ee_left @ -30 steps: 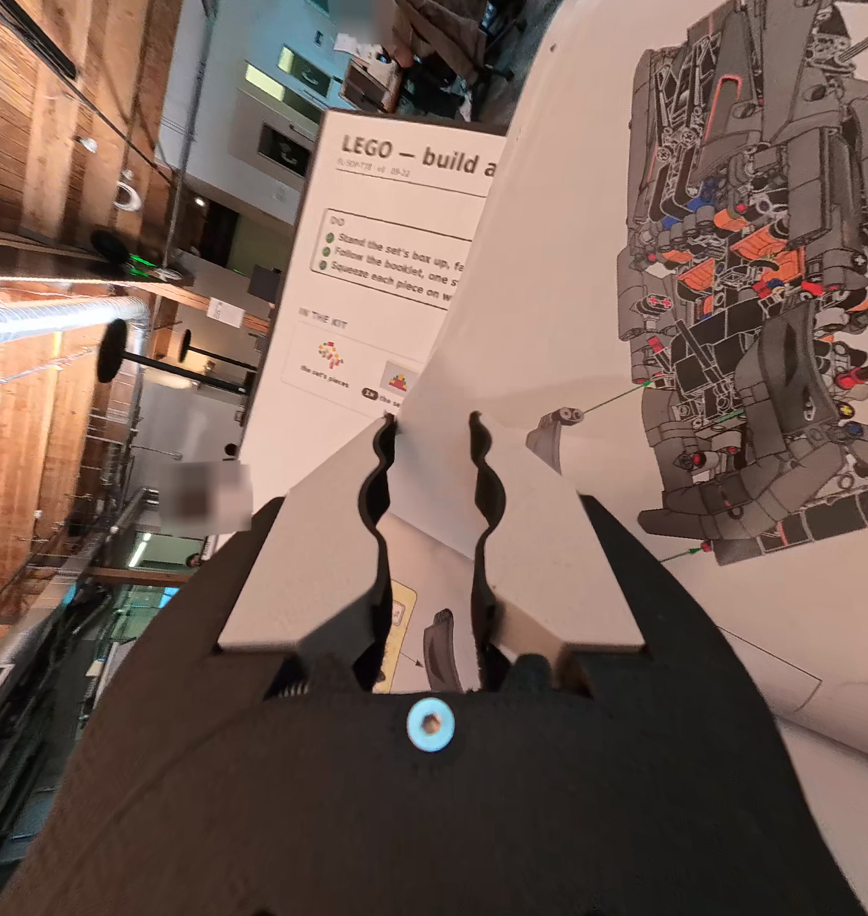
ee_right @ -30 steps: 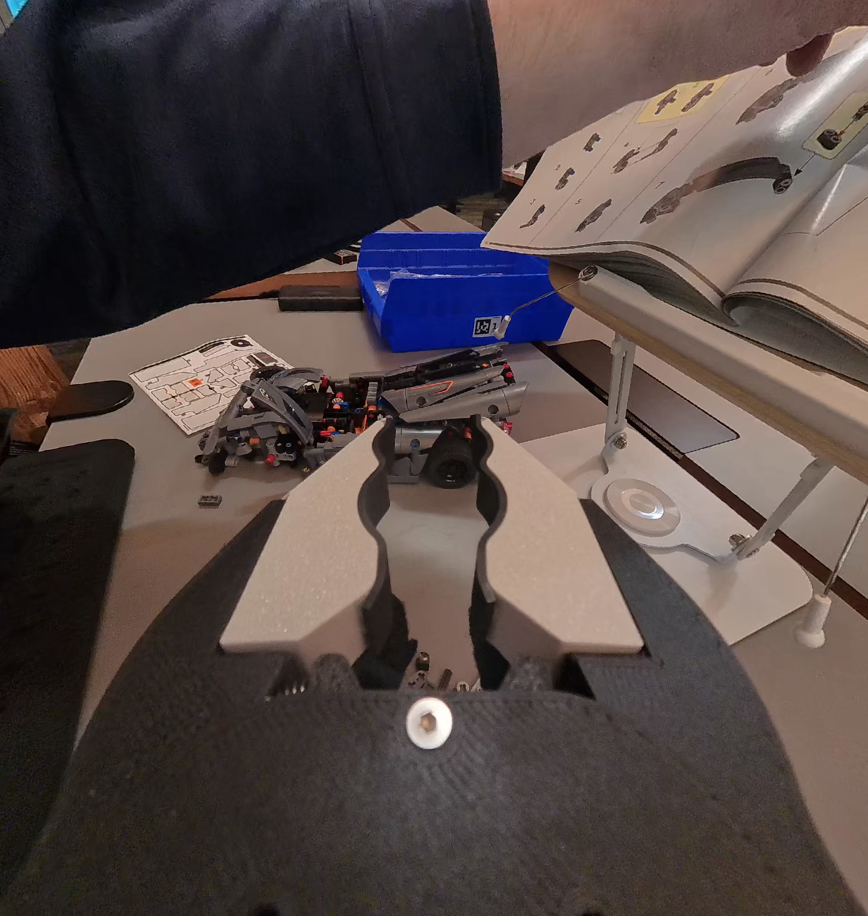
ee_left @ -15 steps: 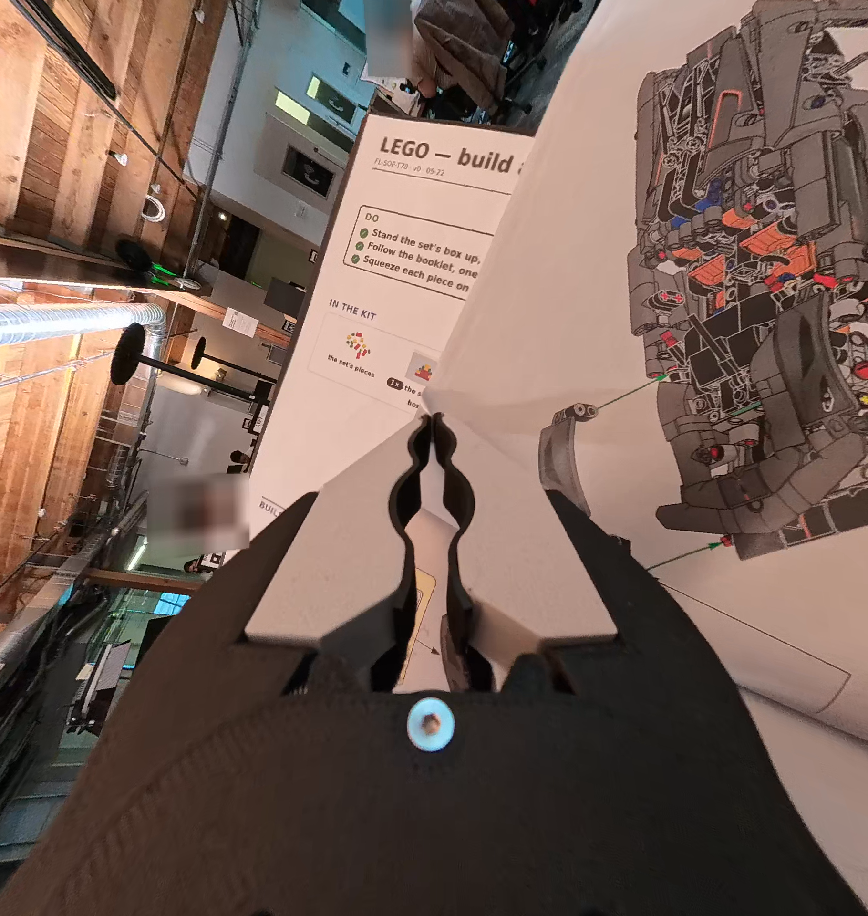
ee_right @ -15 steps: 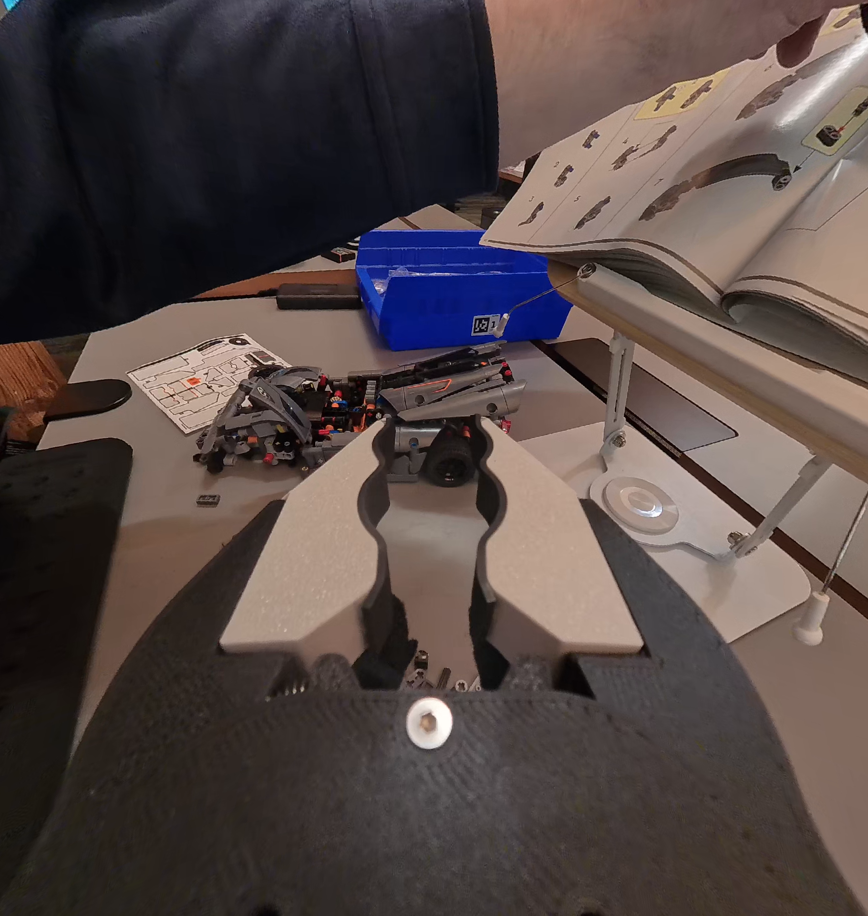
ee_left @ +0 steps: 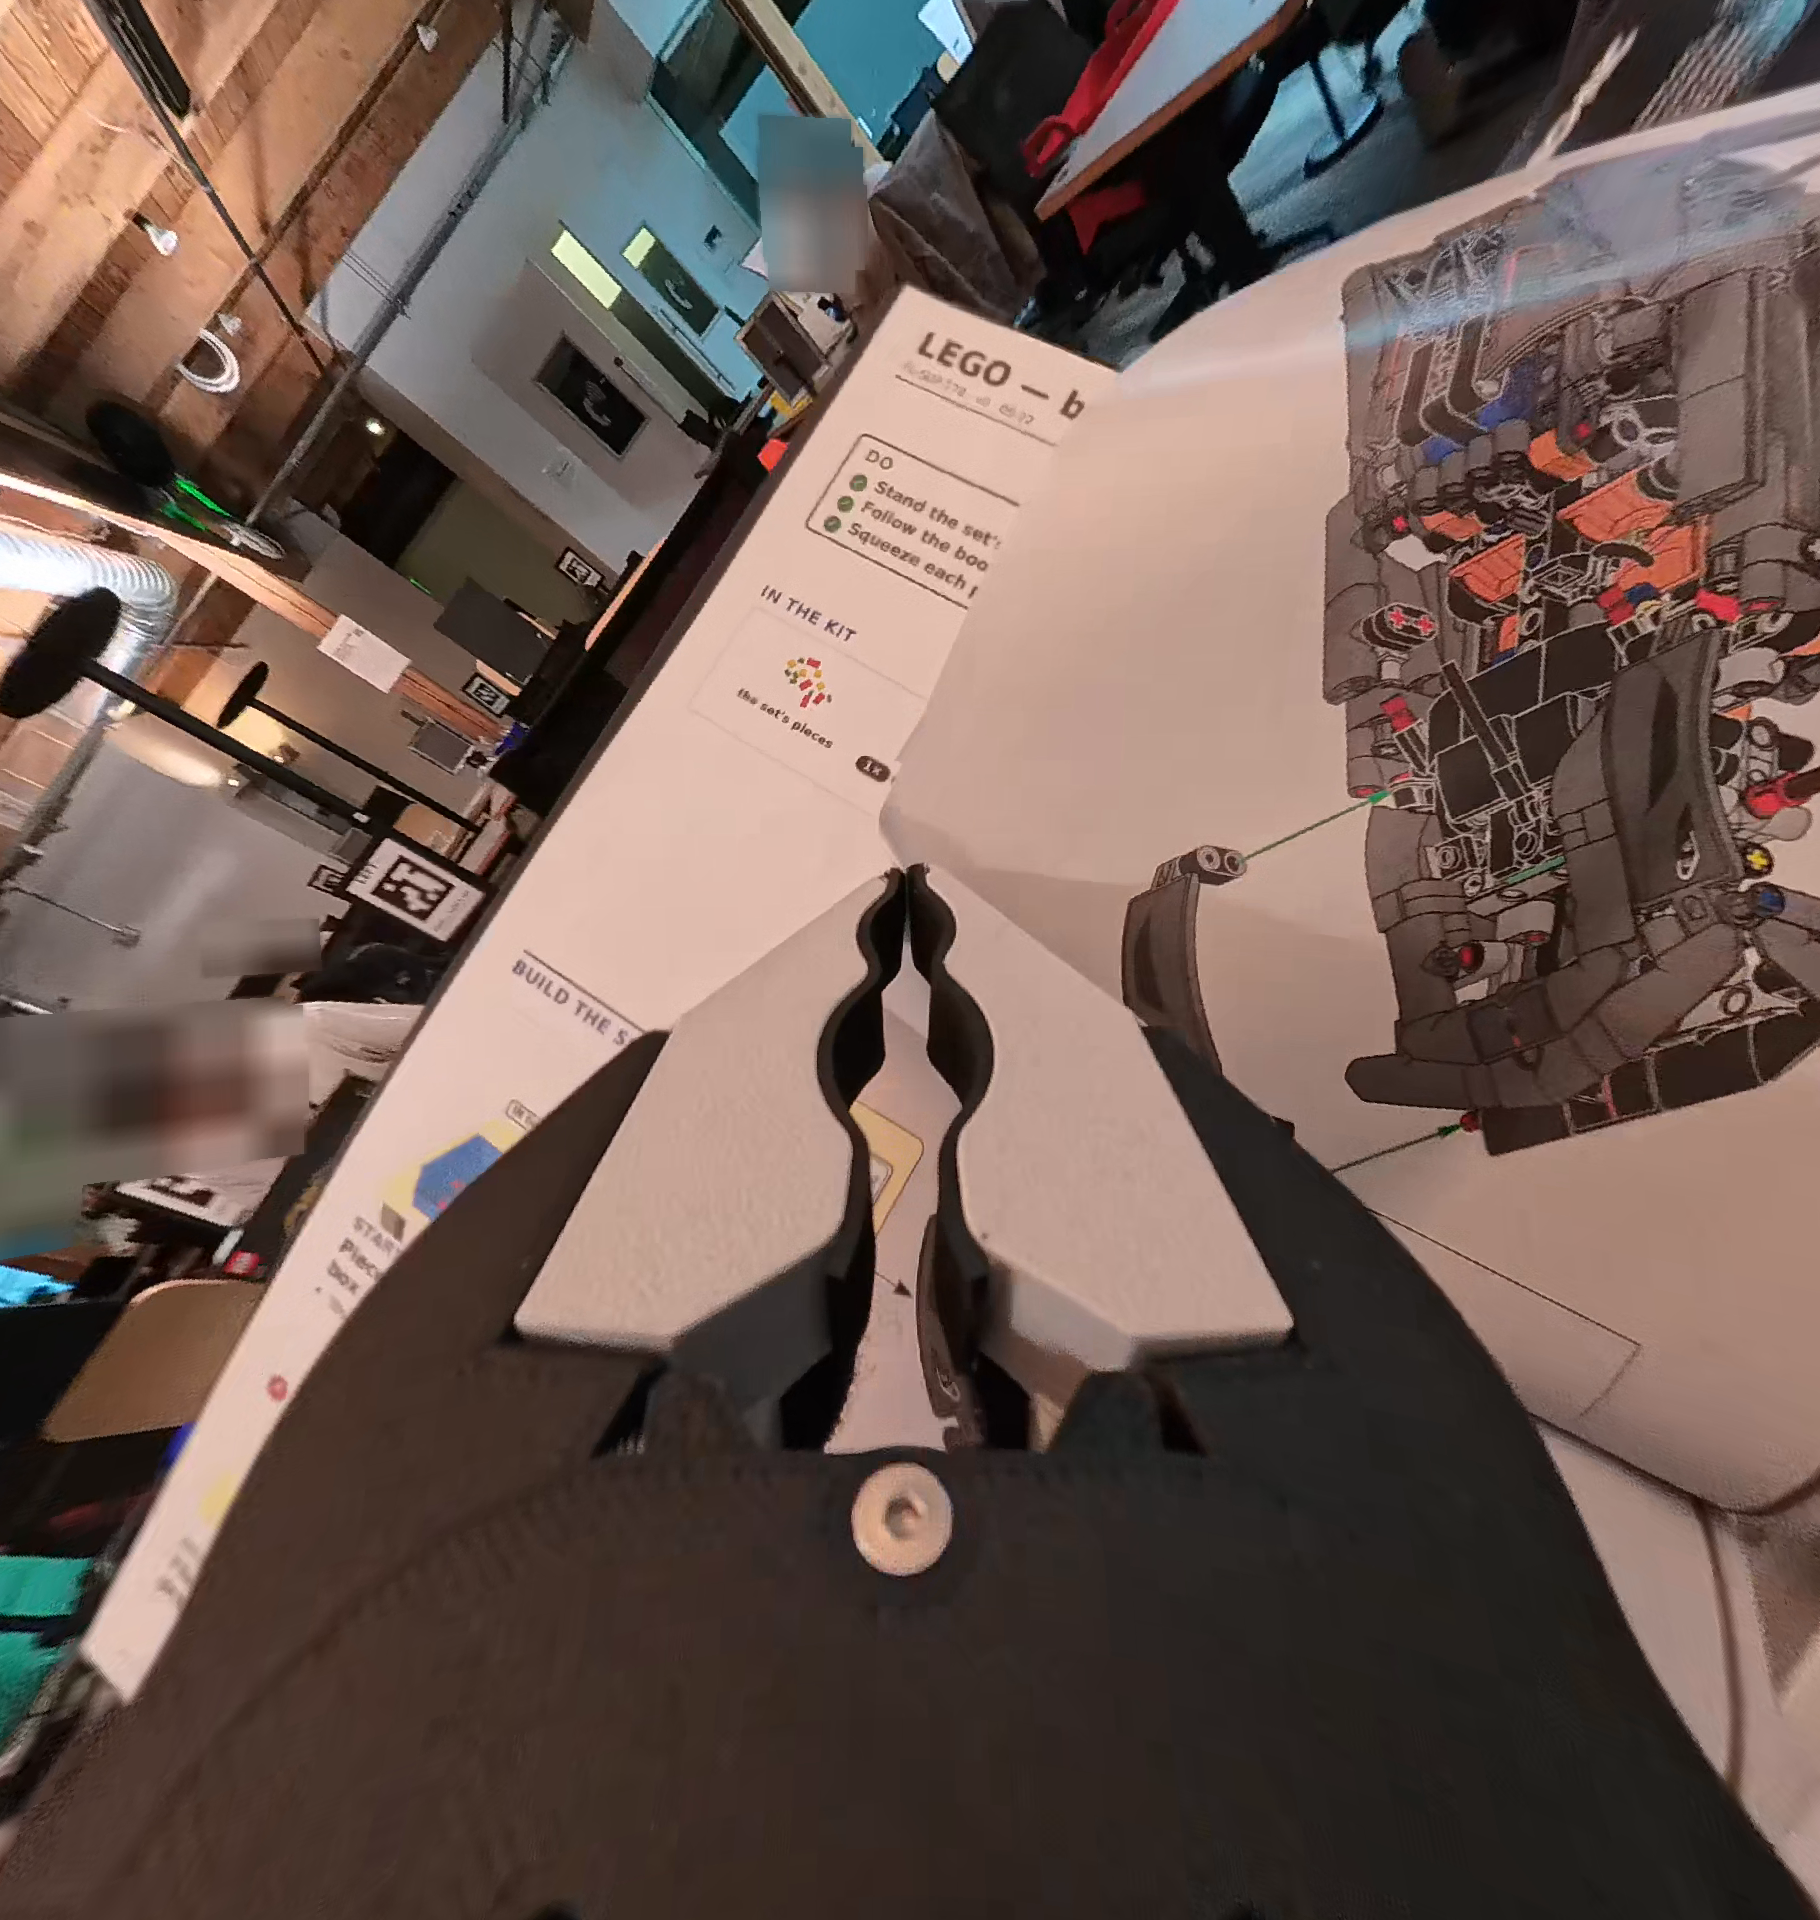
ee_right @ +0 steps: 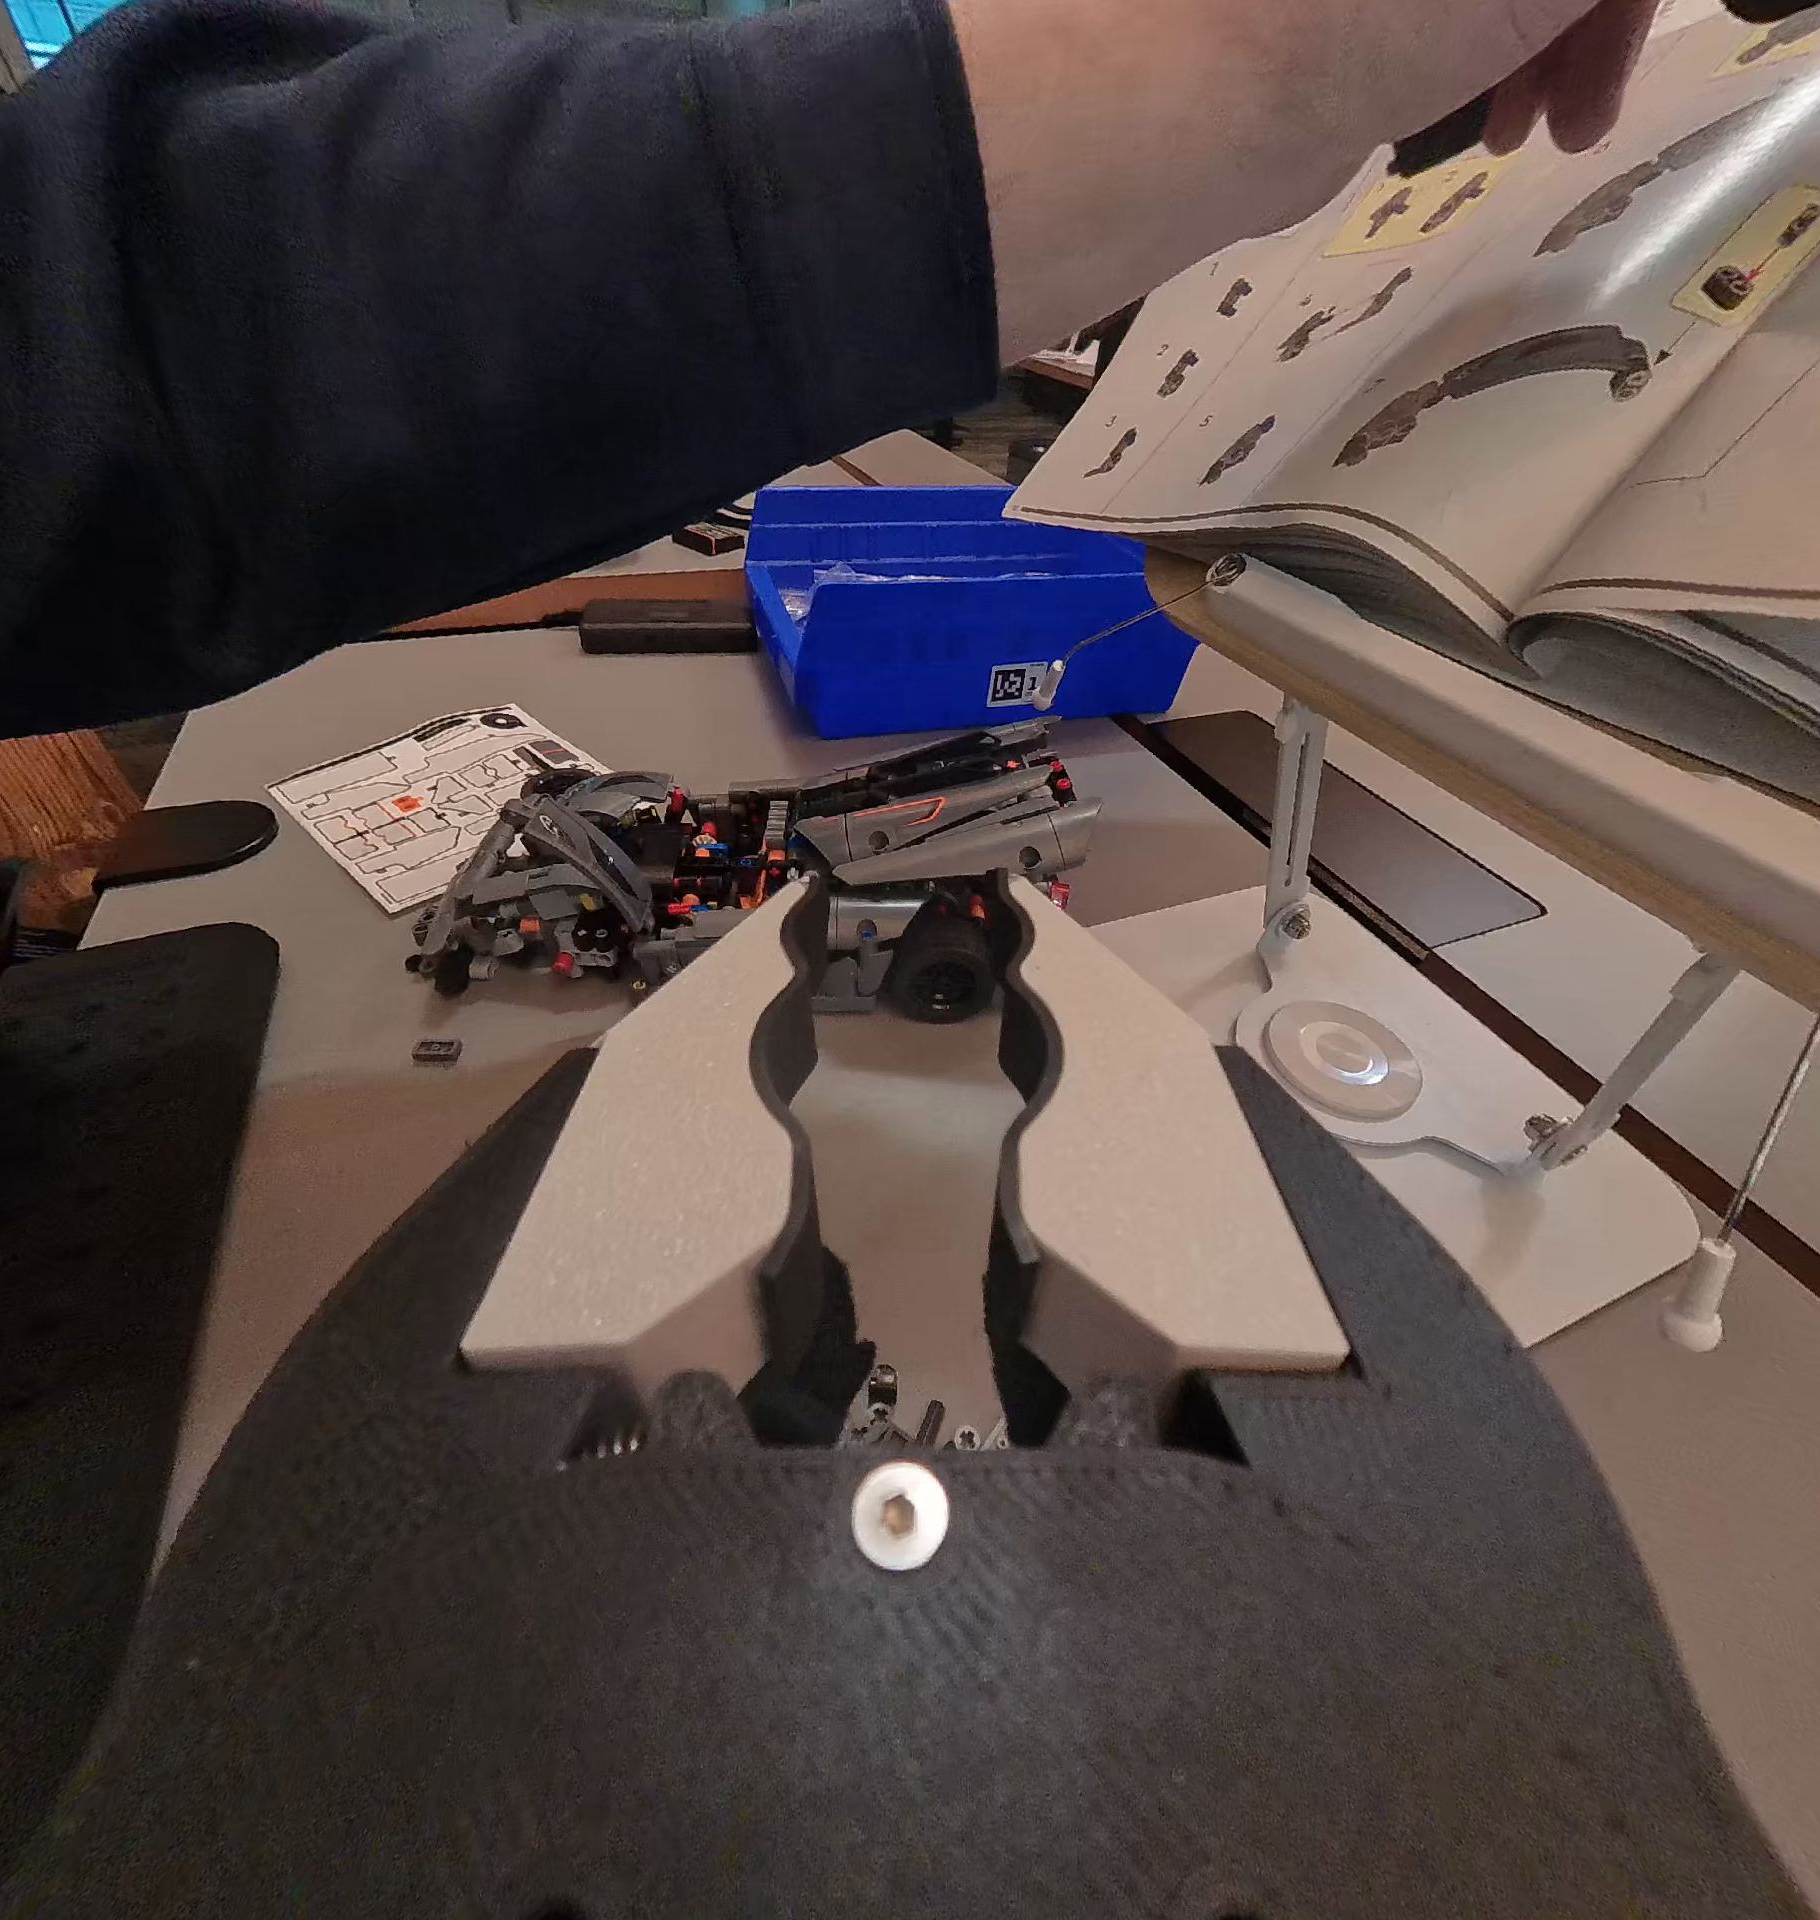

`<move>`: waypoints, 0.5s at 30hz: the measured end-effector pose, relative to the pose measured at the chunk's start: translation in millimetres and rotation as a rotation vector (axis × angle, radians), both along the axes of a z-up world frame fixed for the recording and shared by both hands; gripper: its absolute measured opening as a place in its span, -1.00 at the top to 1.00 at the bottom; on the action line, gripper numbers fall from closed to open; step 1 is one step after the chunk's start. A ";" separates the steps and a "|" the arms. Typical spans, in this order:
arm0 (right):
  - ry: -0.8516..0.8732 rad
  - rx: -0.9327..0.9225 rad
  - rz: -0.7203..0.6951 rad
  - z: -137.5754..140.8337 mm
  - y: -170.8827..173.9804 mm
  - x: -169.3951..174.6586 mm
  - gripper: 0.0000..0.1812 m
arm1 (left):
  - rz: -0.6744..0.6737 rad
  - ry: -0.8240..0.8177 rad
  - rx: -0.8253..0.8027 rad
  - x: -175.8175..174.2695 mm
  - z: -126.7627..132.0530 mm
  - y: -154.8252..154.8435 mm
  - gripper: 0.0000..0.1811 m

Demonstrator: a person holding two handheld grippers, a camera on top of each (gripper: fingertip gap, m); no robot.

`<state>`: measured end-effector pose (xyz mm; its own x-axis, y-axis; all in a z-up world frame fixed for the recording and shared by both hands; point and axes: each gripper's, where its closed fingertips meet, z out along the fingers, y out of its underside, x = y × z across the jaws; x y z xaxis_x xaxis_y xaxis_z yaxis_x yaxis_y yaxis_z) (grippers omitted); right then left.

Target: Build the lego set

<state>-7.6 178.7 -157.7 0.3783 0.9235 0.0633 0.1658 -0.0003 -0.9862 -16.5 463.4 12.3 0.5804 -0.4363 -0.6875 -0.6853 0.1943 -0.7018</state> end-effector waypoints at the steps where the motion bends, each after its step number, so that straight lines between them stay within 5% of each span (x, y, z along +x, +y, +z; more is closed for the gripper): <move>1: -0.001 0.001 -0.001 -0.1 0.1 0.1 0.69 | -0.010 -0.031 -0.012 -2.2 1.6 -1.7 1.00; 15: 0.026 -0.001 -0.008 5.8 0.9 4.8 0.69 | -0.031 -0.142 -0.052 -16.2 7.1 -9.2 1.00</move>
